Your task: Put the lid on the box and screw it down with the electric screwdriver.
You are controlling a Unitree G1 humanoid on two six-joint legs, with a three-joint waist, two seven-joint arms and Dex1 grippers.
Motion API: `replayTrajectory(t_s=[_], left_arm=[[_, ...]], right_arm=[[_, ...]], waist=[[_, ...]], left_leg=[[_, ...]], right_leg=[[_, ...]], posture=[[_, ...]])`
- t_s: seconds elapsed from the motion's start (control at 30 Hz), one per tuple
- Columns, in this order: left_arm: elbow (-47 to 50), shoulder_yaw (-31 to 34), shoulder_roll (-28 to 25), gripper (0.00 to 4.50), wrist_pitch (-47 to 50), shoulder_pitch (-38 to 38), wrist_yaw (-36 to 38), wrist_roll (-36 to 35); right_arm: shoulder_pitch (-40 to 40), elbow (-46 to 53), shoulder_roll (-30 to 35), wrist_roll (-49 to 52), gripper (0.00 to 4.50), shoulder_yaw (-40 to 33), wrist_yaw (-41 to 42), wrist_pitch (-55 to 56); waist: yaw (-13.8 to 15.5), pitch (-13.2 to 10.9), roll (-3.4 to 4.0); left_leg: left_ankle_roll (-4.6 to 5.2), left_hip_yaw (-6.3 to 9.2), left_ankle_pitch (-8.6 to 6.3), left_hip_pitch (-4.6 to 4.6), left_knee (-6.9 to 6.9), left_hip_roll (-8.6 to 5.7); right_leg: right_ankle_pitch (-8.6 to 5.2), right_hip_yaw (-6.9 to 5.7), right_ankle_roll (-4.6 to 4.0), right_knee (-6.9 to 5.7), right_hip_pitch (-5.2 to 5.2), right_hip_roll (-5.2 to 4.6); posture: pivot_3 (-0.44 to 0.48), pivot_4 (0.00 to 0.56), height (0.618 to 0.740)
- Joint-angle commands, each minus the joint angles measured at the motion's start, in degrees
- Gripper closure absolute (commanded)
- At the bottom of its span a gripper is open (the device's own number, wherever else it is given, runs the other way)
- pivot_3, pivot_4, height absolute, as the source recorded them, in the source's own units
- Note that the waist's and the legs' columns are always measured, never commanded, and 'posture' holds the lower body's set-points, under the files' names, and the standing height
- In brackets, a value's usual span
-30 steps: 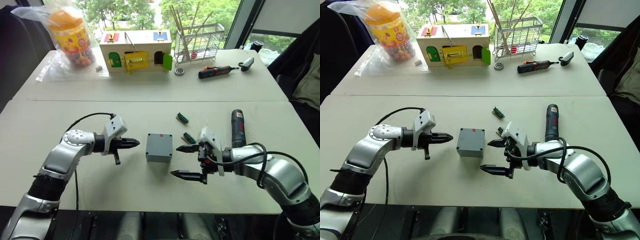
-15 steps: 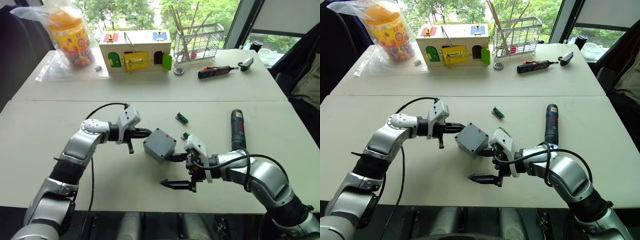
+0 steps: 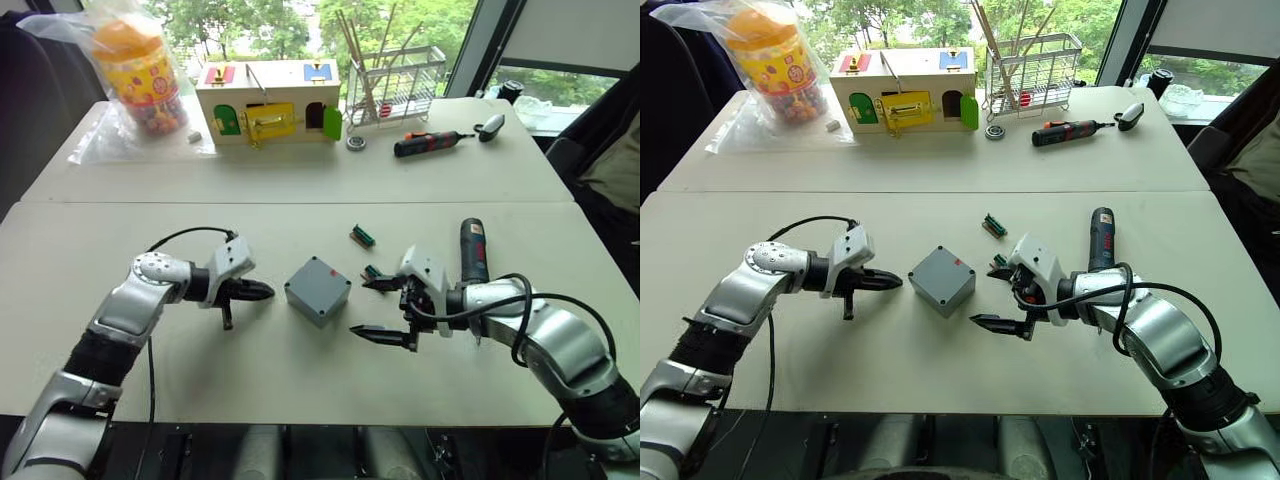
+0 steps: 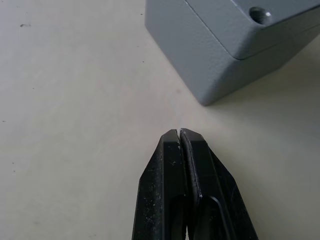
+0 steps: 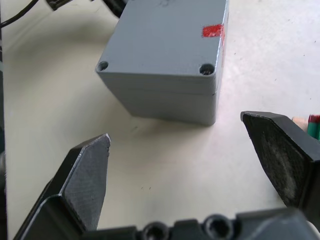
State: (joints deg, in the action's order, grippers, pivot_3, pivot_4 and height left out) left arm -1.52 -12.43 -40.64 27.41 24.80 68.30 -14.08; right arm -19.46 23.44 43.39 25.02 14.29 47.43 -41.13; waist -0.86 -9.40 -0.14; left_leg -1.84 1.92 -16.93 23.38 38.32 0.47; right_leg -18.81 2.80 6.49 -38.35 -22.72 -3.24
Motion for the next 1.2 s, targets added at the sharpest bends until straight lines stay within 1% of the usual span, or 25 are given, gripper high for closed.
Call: replayTrajectory(t_s=[0.03, 0.2, 0.37, 0.63, 0.73, 0.8, 0.9, 0.97, 1.03, 1.1, 1.17, 1.2], left_arm=[[5.1, 1.0, 0.8, 4.50, 2.8, -0.6, -0.6, -2.5], [6.4, 1.2, 3.6, 4.50, 4.0, -0.6, -3.4, -3.0], [3.2, 2.1, 6.2, 4.50, 1.4, 1.1, -7.2, -1.5], [0.0, 1.2, 7.1, 4.50, -0.6, 3.1, -7.0, -1.0], [-0.1, 0.8, 6.6, 4.50, -0.6, 3.4, -6.0, -0.9], [-0.7, -0.1, 4.6, 4.50, -1.8, 3.7, -4.2, 0.6], [-3.6, 0.1, 2.2, 4.50, -3.5, 5.4, -2.8, 2.2], [-5.5, 1.7, 1.5, 4.50, -3.7, 7.0, -2.1, 1.3], [-6.2, 4.0, 2.1, 4.50, -2.3, 8.6, -2.1, -0.9], [-5.9, 6.3, 3.6, 4.50, 0.0, 10.2, -2.7, -3.7], [-4.6, 8.2, 5.5, 4.50, 1.9, 11.4, -3.9, -6.2], [-3.9, 9.0, 6.5, 4.50, 2.9, 11.9, -4.6, -7.3]], right_arm=[[-1.8, -1.5, -2.0, -2.3, 0.02, 1.7, 1.5, 3.8], [-1.8, -0.8, -3.1, -2.5, 0.02, 3.3, 4.4, 4.0], [-0.2, 2.0, -3.2, -1.7, 0.02, 3.5, 5.3, 2.4], [1.7, 5.0, -3.9, -1.2, 0.02, 2.5, 4.1, -0.4], [2.2, 5.5, -3.4, -2.0, 0.02, 1.7, 3.0, -0.7], [2.7, 6.2, -1.9, -2.4, 0.02, -0.7, 2.7, -0.2], [2.4, 7.1, 1.1, 2.3, 0.02, -9.1, 4.0, -2.4], [0.7, 5.7, 1.7, 7.4, 0.02, -16.1, 4.2, -5.0], [-2.0, 2.2, 0.0, 11.0, 0.02, -20.8, 2.6, -7.1], [-4.7, -2.2, -2.3, 8.9, 0.02, -20.4, 0.0, -5.2], [-8.1, -8.7, -6.7, 4.4, 0.02, -18.4, -4.4, -0.9], [-9.3, -12.0, -8.2, 1.7, 0.02, -16.5, -5.1, 2.1]], waist=[[0.2, 0.0, -0.01], [0.1, 0.0, -0.02], [0.1, 0.0, -0.02], [0.1, 0.0, -0.03], [0.1, 0.0, -0.04], [0.1, 0.0, -0.04], [0.1, 0.0, -0.04], [0.2, 0.0, -0.04], [0.1, 0.0, -0.04], [0.1, 0.0, -0.07], [0.0, 0.1, -0.13], [-0.2, 0.1, -0.13]], left_leg=[[-0.03, 0.01, 0.02, 0.00, 0.01, -0.01], [-0.03, 0.01, 0.02, 0.00, 0.03, -0.03], [-0.03, 0.01, 0.02, 0.00, 0.03, -0.02], [-0.04, 0.01, 0.02, 0.00, 0.06, -0.03], [-0.05, 0.01, 0.03, 0.00, 0.06, -0.03], [-0.05, 0.01, 0.03, 0.00, 0.06, -0.04], [-0.05, 0.00, 0.03, 0.00, 0.07, -0.07], [-0.06, 0.01, 0.03, -0.01, 0.07, -0.09], [-0.05, 0.01, 0.03, -0.01, 0.08, -0.09], [-0.05, 0.01, 0.03, -0.01, 0.09, -0.07], [-0.05, 0.01, 0.03, -0.02, 0.08, -0.07], [-0.06, 0.00, 0.03, -0.02, 0.09, -0.08]], right_leg=[[0.00, 0.00, 0.00, -0.02, -0.01, 0.00], [0.00, 0.00, 0.00, -0.04, 0.01, -0.02], [0.00, 0.00, 0.00, -0.08, -0.01, -0.01], [0.00, -0.01, 0.00, -0.11, -0.02, -0.01], [0.00, -0.01, 0.00, -0.11, -0.01, -0.01], [0.00, 0.00, 0.00, -0.11, -0.01, -0.01], [0.00, 0.00, 0.00, -0.11, -0.01, -0.01], [0.00, -0.01, 0.00, -0.11, 0.01, -0.01], [0.00, -0.02, 0.00, -0.12, 0.02, -0.01], [0.00, -0.02, 0.00, -0.12, 0.02, 0.00], [0.00, -0.02, 0.00, -0.14, 0.01, 0.01], [0.00, -0.02, 0.00, -0.15, 0.00, 0.01]], posture=[[0.000, 0.150, 0.736], [0.000, 0.150, 0.736], [0.000, 0.150, 0.736], [0.000, 0.150, 0.736], [0.000, 0.150, 0.736], [0.000, 0.150, 0.736], [0.000, 0.150, 0.736], [0.000, 0.150, 0.736], [0.000, 0.150, 0.736], [0.000, 0.150, 0.736], [0.000, 0.150, 0.736], [0.000, 0.150, 0.736]])
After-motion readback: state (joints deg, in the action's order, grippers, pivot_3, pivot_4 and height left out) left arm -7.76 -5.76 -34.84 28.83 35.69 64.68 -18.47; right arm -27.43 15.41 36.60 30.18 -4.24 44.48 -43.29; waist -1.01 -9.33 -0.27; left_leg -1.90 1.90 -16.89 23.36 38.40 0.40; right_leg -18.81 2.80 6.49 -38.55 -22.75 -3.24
